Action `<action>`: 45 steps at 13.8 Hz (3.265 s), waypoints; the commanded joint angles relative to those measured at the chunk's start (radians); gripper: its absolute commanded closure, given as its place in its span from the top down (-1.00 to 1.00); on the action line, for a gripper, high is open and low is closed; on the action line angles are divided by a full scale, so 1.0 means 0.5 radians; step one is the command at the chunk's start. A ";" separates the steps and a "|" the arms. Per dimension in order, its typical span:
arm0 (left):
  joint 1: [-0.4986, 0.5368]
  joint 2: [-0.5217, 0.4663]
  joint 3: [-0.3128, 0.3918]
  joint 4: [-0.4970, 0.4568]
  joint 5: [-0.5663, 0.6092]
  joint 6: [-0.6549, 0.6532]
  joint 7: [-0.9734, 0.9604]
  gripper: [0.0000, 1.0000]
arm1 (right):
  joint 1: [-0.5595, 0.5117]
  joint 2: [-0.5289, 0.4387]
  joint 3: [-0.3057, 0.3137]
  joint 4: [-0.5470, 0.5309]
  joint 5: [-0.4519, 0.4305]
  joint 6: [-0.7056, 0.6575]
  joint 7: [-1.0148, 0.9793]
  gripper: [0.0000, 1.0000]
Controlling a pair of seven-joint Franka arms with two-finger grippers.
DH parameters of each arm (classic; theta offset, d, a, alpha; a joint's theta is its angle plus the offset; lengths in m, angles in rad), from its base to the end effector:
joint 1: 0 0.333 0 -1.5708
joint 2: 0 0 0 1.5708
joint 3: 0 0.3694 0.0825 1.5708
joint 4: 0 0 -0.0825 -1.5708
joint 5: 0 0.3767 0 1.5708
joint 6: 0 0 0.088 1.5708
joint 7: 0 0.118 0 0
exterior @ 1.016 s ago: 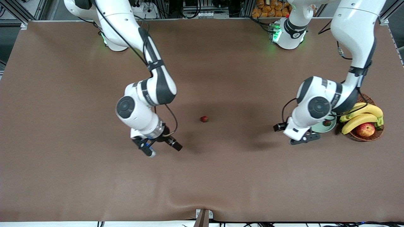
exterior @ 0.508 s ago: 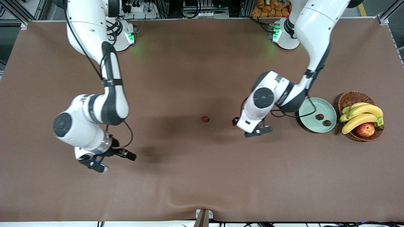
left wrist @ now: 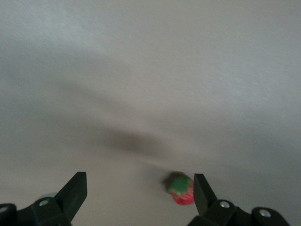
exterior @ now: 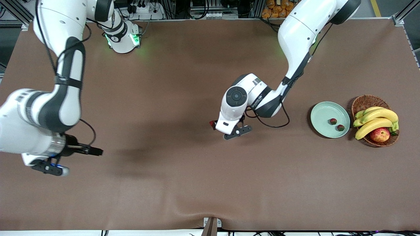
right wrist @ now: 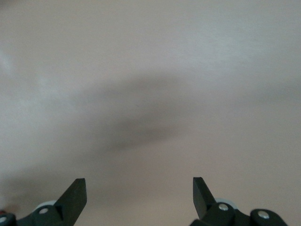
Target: Collect all strawberries into plate
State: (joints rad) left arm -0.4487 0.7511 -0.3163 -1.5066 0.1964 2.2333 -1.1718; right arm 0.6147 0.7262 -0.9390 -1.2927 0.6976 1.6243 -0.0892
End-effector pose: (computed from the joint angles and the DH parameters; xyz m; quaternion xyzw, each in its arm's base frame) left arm 0.5727 -0.4739 0.2707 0.9826 0.1831 -0.0193 0.0231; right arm 0.7226 0.0327 0.4535 -0.9905 0.1079 0.0468 0.0710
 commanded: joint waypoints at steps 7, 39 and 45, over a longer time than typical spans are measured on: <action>-0.225 0.216 0.040 0.203 -0.009 0.218 -0.834 1.00 | 0.132 -0.323 -0.147 0.152 -0.180 -0.352 -0.027 1.00; -0.122 0.118 0.194 0.178 0.128 0.035 -1.065 -1.00 | -1.420 -1.480 1.875 -1.029 -1.386 0.470 -0.128 1.00; 0.154 -0.185 0.194 0.056 0.132 -0.322 -0.701 -1.00 | -1.202 -1.388 1.722 -0.771 -1.401 0.366 -0.107 1.00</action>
State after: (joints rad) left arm -0.4197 0.7331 -0.2165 -1.4031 0.2442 2.0939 -1.5663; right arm -0.0317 0.0194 -0.0203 -1.6998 -0.0027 1.8224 -0.1394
